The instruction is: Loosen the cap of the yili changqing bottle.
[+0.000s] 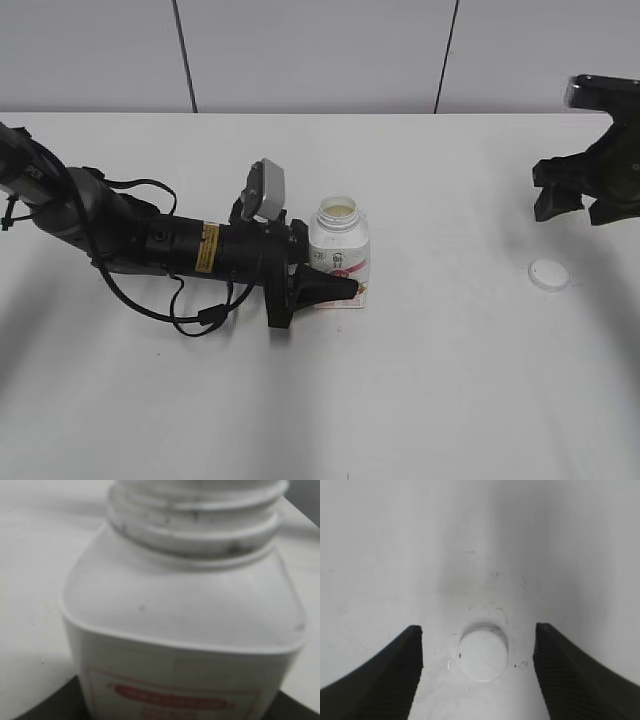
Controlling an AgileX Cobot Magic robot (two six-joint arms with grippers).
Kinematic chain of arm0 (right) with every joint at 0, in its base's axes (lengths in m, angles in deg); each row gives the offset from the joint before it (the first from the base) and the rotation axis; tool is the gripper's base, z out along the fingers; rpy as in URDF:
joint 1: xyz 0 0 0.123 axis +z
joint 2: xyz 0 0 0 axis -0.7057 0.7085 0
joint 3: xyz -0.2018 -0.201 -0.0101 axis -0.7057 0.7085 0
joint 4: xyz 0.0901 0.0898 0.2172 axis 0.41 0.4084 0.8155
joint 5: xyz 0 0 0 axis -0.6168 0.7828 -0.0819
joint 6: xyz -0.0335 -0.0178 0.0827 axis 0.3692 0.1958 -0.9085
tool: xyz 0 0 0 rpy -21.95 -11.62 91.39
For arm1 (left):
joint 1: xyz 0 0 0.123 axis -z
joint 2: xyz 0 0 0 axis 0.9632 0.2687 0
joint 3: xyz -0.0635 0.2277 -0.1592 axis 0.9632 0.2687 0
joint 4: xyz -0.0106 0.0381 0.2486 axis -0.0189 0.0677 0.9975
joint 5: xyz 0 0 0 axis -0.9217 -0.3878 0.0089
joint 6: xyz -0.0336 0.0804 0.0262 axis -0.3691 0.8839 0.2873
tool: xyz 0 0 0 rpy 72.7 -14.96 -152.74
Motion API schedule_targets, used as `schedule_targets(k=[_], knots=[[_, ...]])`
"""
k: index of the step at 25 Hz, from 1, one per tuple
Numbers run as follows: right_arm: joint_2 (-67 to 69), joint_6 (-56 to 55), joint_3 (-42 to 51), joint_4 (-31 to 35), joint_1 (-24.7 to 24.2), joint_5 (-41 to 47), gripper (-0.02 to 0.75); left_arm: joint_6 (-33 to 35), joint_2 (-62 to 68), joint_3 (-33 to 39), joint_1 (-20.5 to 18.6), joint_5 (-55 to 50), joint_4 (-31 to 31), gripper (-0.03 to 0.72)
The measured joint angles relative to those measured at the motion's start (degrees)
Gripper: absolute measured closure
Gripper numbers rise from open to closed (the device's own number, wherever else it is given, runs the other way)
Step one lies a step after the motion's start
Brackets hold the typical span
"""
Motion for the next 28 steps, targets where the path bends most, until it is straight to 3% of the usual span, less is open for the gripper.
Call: schedule_targets(k=[2, 7, 10, 28], knots=[[-0.59, 0.0, 0.0, 0.05, 0.0, -0.17, 0.192, -0.02, 0.0, 0.0, 0.0, 0.26, -0.43, 0.302], [-0.83, 0.0, 0.0, 0.05, 0.0, -0.72, 0.192, -1.26, 0.05, 0.06, 0.13, 0.34, -1.63, 0.168], [-0.88, 0.0, 0.0, 0.05, 0.0, -0.77, 0.192, -1.73, 0.05, 0.06, 0.18, 0.64, -1.68, 0.128], [-1.6, -0.06, 0.0, 0.05, 0.0, -1.84, 0.192, -5.75, -8.23, 0.17, 0.18, 2.17, 2.23, 0.115]])
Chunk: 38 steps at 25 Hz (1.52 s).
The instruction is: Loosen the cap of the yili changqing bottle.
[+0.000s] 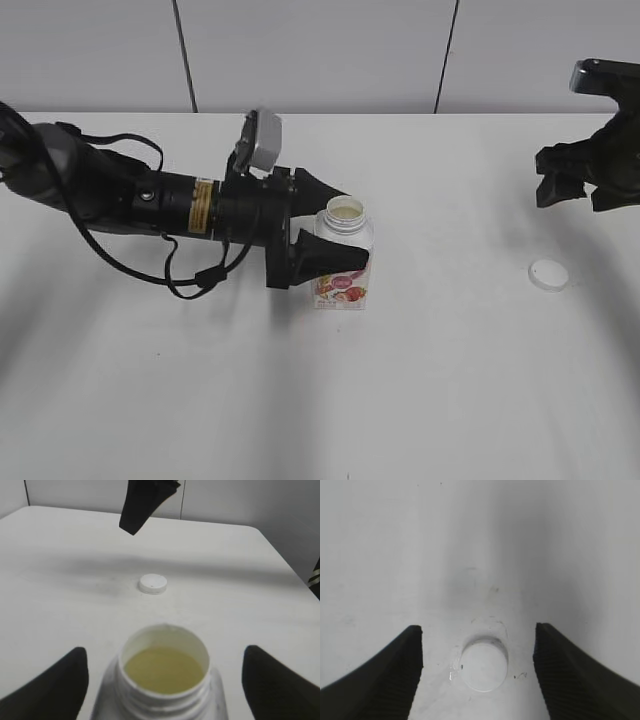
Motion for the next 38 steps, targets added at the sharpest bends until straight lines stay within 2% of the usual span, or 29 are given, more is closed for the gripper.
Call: schedule_targets(k=[5, 9, 14, 19, 22, 24, 27, 29, 31, 33, 35, 38], knots=[[-1.68, 0.07, 0.0, -0.09, 0.0, 1.01, 0.192, -3.36, -3.71, 0.0, 0.0, -0.06, 0.56, 0.115], [-3.35, 0.07, 0.0, -0.16, 0.0, 1.74, 0.192, -9.55, -8.11, 0.0, -0.11, -1.68, 0.68, 0.115], [-5.73, 0.01, 0.0, -0.16, 0.0, 3.71, 0.192, -17.74, -14.78, 0.02, -0.24, -10.17, 1.95, 0.115], [-7.79, 0.07, 0.0, -0.16, 0.0, 6.07, 0.192, -23.12, -22.9, 0.02, -0.24, -30.44, 7.75, 0.114], [-8.78, 0.07, -0.14, -0.16, 0.0, 7.64, 0.192, -24.91, -26.43, 0.06, -0.24, -47.89, 9.09, 0.106], [-9.31, 0.07, -0.26, -0.11, 0.0, 8.55, 0.192, -25.33, -27.31, 0.06, -0.24, -61.72, 7.91, 0.104], [-9.87, 0.01, -0.28, -0.11, 0.0, 10.04, 0.192, -23.39, -27.34, 0.13, -0.63, -80.95, 0.62, 0.101], [-10.4, 0.01, -0.28, -0.11, 0.0, 10.89, 0.192, -15.14, -27.34, 0.13, -1.37, -89.5, -9.63, 0.102], [-10.82, 0.01, -0.28, -0.07, 0.0, 11.59, 0.192, -3.1, -27.34, 0.13, -1.73, -93.71, -24.96, 0.102], [-11.16, 0.07, -0.28, -0.07, 0.0, 12.41, 0.192, 4.52, -27.39, 0.13, -1.68, -95.05, -37.26, 0.102], [-11.49, 0.07, -0.42, -0.05, 0.0, 13.76, 0.192, 8.34, -28.05, 0.13, -1.49, -95.56, -47.51, 0.102], [-11.66, -0.01, -0.81, -0.05, 0.0, 16.5, 0.192, 10.21, -30.9, -1.02, -1.42, -100.55, -57.89, 0.102]])
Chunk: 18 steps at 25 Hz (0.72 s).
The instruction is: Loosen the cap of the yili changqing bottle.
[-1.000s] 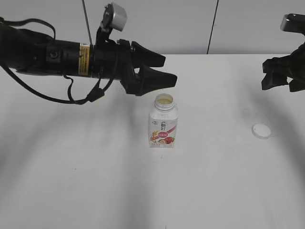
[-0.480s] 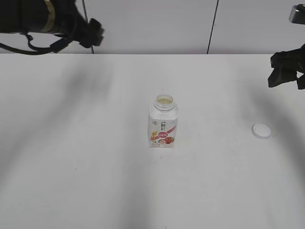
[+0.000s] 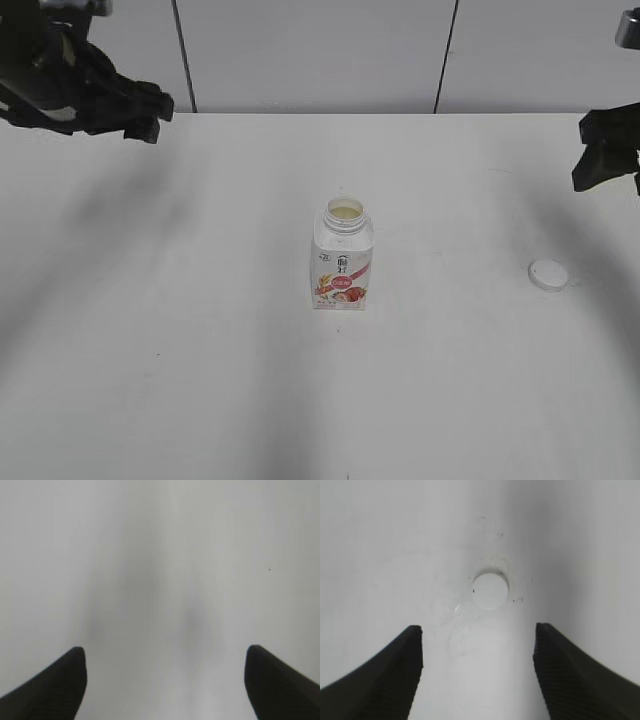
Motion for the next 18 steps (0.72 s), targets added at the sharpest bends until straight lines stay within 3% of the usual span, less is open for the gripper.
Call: schedule_targets(k=[7, 13, 18], knots=[[-1.67, 0.07, -0.07, 0.0, 0.0, 8.95, 0.192, 11.2, -1.03, -7.33, -4.7, -20.65, -13.69, 0.102], [-3.65, -0.01, -0.32, -0.05, 0.0, 19.83, 0.192, 14.69, -1.03, -8.43, -7.96, -33.31, -15.19, 0.102], [-5.69, 0.01, -0.32, 0.01, 0.0, 24.22, 0.192, 17.59, -2.51, -8.33, -7.96, -34.93, -19.18, 0.102]])
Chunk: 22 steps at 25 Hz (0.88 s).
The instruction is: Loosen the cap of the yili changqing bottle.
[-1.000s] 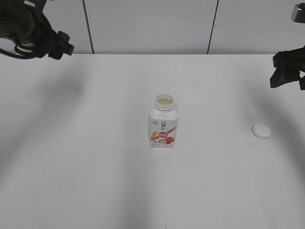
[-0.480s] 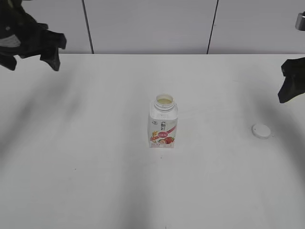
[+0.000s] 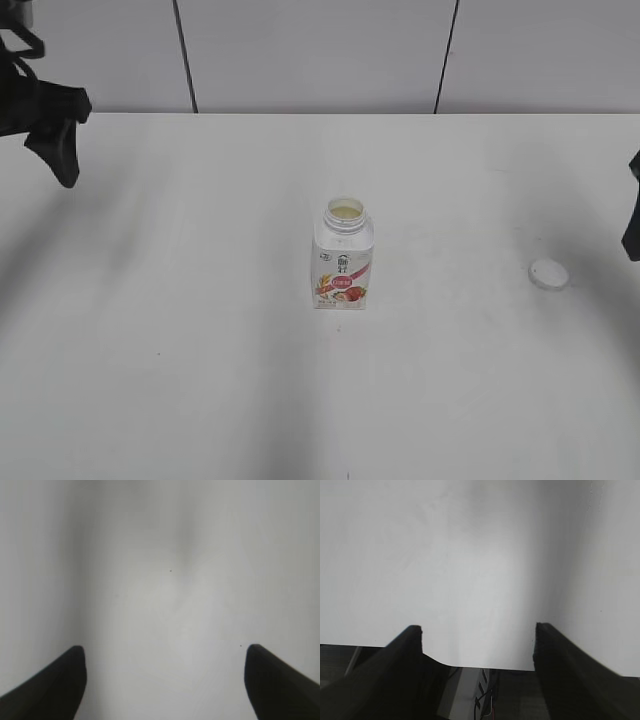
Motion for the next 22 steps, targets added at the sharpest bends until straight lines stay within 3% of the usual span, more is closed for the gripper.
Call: schedule_targets(k=[8, 16, 22], knots=[[-6.74, 0.07, 0.0, 0.0, 0.0, 0.15, 0.192, 0.88, -9.09, 13.0, 0.0, 0.4, -3.66, 0.104], [-21.37, 0.0, 6.35, 0.8, 0.0, 0.29, 0.192, 0.88, -30.98, 27.59, 0.0, 4.91, -4.79, 0.132], [-33.88, 0.0, 12.35, 0.8, 0.0, 0.52, 0.192, 0.88, -49.51, 34.41, 0.0, 5.05, -3.4, 0.138]])
